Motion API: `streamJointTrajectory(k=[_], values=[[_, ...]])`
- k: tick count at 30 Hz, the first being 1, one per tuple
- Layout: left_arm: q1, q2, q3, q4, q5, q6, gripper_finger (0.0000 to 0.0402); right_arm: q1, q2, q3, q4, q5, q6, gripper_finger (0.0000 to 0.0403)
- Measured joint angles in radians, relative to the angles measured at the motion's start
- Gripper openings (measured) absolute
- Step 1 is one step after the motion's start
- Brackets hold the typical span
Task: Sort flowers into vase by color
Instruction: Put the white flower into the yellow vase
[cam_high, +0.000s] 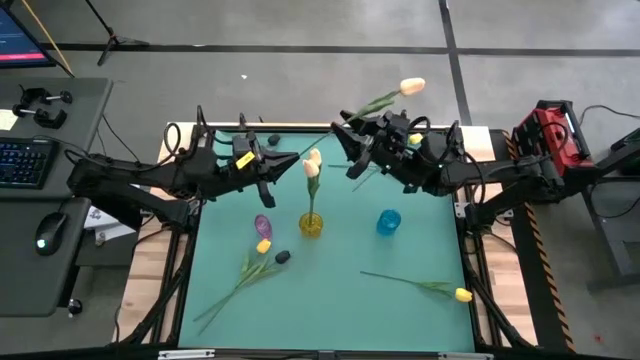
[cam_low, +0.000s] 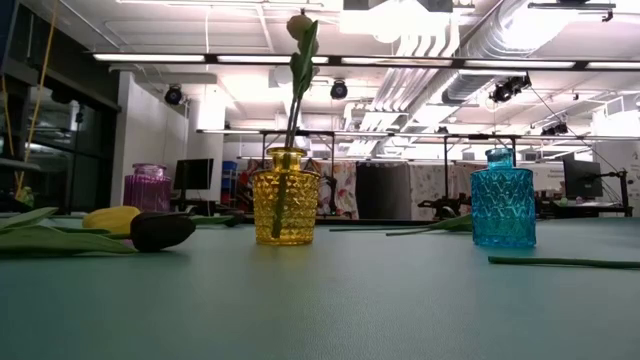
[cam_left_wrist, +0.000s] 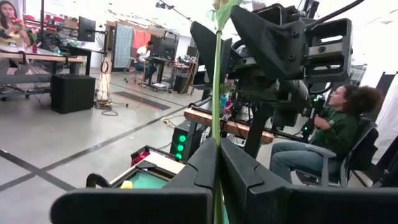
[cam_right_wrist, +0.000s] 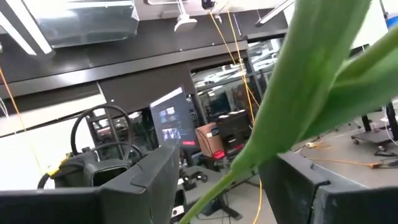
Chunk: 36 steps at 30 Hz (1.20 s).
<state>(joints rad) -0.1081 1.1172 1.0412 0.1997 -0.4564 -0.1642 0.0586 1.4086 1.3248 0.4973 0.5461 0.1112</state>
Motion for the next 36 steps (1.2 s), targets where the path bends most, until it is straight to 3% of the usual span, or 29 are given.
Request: streamJointTrajectory(k=[7,12,21,26,30,36], values=[[0.000,0.000,0.000,0.000,0.000,0.002,0.0000,-0.003,0.000,0.004,0.001,0.035,0.001,0.0186],[0.000,0.000,0.000,0.000,0.000,0.038,0.0000,-0.003,0.000,0.004,0.003,0.053,0.002,0.0136],[0.006,0.000,0.000,-0.001,-0.021,0.091,0.0000,-0.002,0.000,0.004,0.008,0.051,0.004,0.0012],[0.020,0.000,0.004,-0.045,-0.037,0.090,0.0004,-0.002,-0.001,0.003,0.006,0.050,-0.004,0.0005],[0.044,-0.006,0.042,-0.258,-0.062,0.038,0.0039,-0.003,-0.025,0.003,0.002,0.054,-0.040,0.0003],[0.045,-0.051,0.065,-0.462,-0.106,0.037,0.0126,-0.004,-0.099,0.003,-0.061,0.082,-0.097,0.0001]])
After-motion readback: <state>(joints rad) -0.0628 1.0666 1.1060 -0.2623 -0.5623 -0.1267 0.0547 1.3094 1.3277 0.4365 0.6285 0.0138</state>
